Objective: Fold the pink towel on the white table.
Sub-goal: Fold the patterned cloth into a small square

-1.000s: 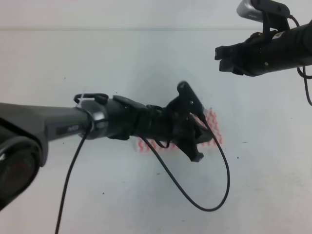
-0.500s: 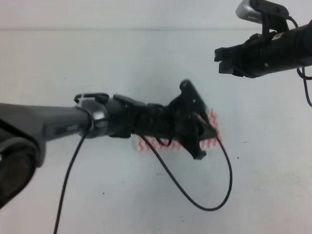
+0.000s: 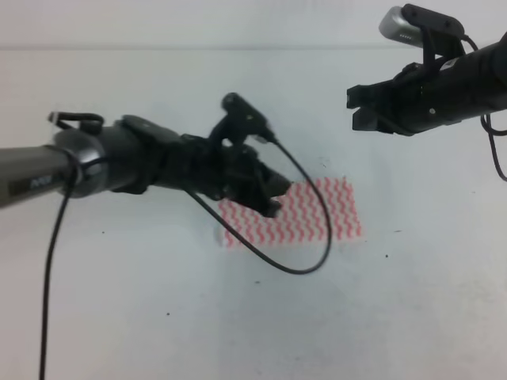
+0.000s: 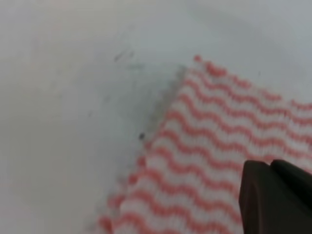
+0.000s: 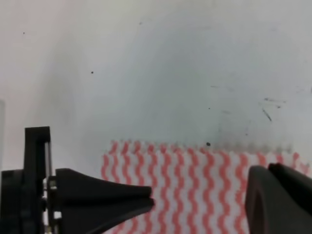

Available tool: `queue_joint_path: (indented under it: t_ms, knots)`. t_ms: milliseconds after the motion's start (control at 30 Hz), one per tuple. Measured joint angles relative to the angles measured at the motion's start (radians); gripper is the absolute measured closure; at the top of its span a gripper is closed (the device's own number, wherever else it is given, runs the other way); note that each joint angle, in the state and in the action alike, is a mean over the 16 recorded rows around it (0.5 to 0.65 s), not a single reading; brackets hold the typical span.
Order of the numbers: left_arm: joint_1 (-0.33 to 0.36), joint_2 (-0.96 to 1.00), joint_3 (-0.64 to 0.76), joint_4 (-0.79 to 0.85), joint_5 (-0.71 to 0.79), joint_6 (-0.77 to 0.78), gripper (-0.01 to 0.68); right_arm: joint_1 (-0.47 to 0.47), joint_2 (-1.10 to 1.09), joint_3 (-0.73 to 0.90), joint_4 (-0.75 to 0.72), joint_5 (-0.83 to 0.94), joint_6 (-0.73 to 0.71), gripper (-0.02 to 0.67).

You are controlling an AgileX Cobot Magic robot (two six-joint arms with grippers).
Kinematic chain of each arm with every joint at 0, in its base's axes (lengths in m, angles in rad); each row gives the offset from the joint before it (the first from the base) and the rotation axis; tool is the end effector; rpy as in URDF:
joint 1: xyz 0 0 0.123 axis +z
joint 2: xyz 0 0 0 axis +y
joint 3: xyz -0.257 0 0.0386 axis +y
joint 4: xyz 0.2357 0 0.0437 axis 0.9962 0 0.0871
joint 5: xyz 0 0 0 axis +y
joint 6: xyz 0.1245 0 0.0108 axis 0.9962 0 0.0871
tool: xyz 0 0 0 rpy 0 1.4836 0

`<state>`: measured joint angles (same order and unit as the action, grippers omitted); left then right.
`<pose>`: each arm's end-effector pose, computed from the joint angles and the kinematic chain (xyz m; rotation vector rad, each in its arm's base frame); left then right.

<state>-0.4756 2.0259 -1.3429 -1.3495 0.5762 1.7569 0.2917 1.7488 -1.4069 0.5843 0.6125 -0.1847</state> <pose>0.3575 -0.2589 0.1509 1.2527 1.8766 -0.6576 0.3755 0.1542 0.2475 -0.1384 2.4016 0.6685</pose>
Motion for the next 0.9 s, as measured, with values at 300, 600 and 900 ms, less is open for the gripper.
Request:
queue_joint_path:
  t_ms: [300, 600, 900]
  knots:
    - [0.083, 0.000, 0.057, 0.070, 0.056, -0.137, 0.672, 0.033, 0.016, 0.000, 0.000, 0.009, 0.010, 0.667]
    - [0.092, 0.002, 0.073, 0.077, 0.060, -0.144, 0.673, 0.047, 0.045, 0.000, -0.006, 0.006, 0.028, 0.667]
    - [0.093, -0.016, 0.073, 0.152, 0.091, -0.235, 0.673, 0.047, 0.054, 0.001, -0.008, 0.013, 0.033, 0.667]
